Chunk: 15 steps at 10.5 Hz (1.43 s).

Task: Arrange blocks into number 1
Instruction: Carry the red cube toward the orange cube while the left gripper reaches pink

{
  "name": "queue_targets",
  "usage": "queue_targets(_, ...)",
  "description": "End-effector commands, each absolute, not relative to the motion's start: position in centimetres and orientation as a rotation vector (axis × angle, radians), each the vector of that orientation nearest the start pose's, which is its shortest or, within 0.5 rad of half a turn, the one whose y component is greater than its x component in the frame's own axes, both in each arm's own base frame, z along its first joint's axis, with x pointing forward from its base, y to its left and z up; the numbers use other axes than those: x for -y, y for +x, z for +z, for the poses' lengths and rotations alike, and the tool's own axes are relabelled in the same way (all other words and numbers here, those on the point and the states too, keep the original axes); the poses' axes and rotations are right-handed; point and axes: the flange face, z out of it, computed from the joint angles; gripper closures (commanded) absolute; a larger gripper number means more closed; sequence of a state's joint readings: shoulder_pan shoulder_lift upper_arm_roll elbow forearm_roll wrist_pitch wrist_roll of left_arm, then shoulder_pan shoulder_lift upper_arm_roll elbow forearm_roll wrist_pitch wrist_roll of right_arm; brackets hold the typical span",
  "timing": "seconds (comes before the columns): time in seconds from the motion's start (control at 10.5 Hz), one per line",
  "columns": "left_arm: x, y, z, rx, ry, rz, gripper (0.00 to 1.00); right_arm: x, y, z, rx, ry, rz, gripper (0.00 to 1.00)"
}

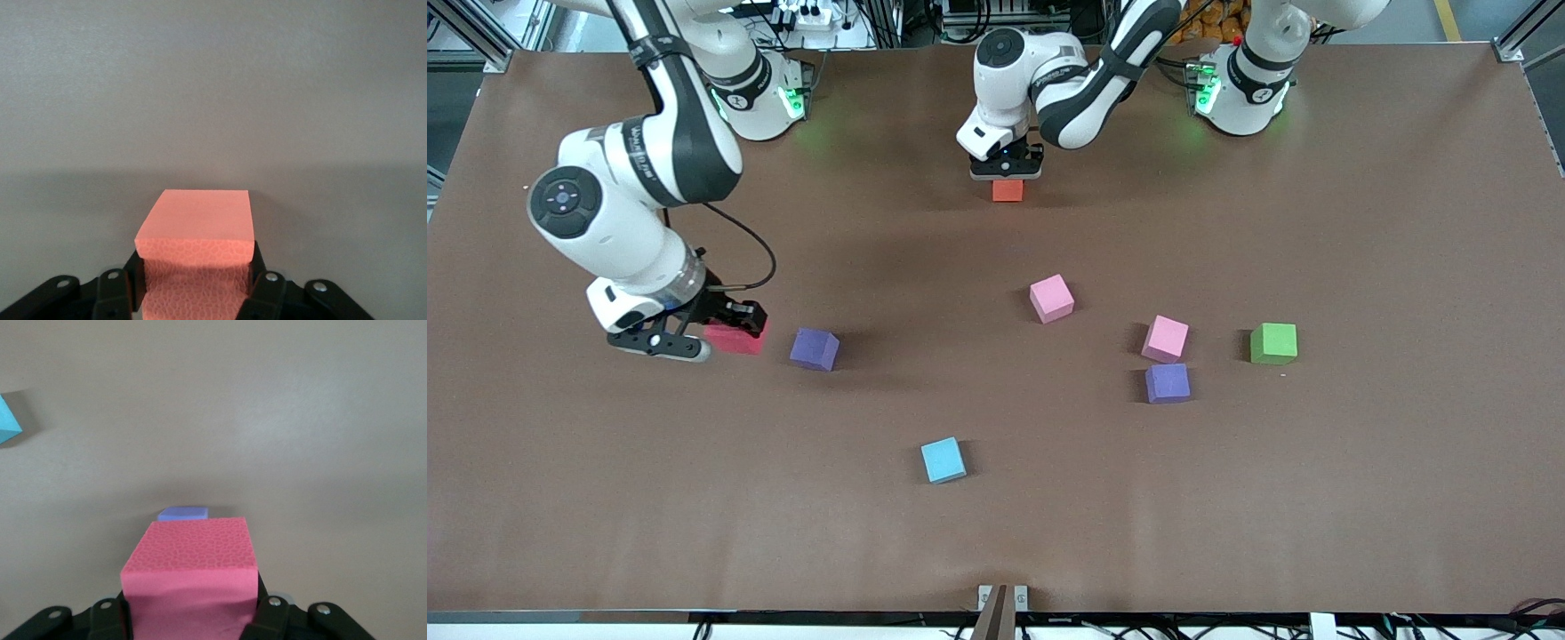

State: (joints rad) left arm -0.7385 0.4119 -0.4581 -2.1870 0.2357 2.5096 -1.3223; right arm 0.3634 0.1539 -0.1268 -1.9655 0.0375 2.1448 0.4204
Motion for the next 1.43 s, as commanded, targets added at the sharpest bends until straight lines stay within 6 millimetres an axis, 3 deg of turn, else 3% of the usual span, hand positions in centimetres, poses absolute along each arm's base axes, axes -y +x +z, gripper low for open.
queue_targets(0.0, 52.1, 20.6, 20.8, -0.102, -3.104, 0.108, 0.99, -16.6, 55.6, 39.9, -0.43, -3.08, -0.008, 0.56)
queue_targets(0.1, 51.9, 21.2, 20.4, -0.081, -3.098, 0.112, 0.72, -17.4, 55.3, 39.8, -0.469, -3.071, -0.005, 0.56)
queue_targets(0.19, 51.6, 21.7, 20.1, -0.074, -3.092, 0.111, 0.01, -18.2, 55.0, 39.8, -0.485, -3.068, 0.0, 0.56)
queue_targets(0.29, 51.6, 21.9, 20.3, -0.051, -3.094, 0.107, 0.0, -19.2, 54.7, 39.7, -0.487, -3.065, 0.006, 0.56)
queue_targets(0.48, 51.6, 24.1, 22.0, -0.002, -3.102, 0.065, 0.0, -20.4, 54.3, 39.7, -0.498, -3.058, 0.009, 0.57)
queue_targets(0.76, 51.5, 29.3, 27.5, 0.102, -3.059, 0.005, 0.0, -22.4, 53.5, 39.4, -0.528, -3.052, 0.024, 0.58)
queue_targets(1.05, 48.8, 36.8, 28.6, 0.245, -3.068, -0.049, 0.0, -27.7, 51.0, 38.6, -0.433, -3.073, 0.041, 0.58)
queue_targets(1.24, 49.0, 39.3, 28.2, 0.329, -3.108, -0.001, 0.0, -32.8, 48.2, 37.1, -0.284, -3.103, 0.063, 0.58)
queue_targets(1.34, 47.1, 42.0, 28.1, 0.411, -3.109, -0.045, 0.0, -34.8, 47.0, 36.7, -0.223, -3.108, 0.06, 0.58)
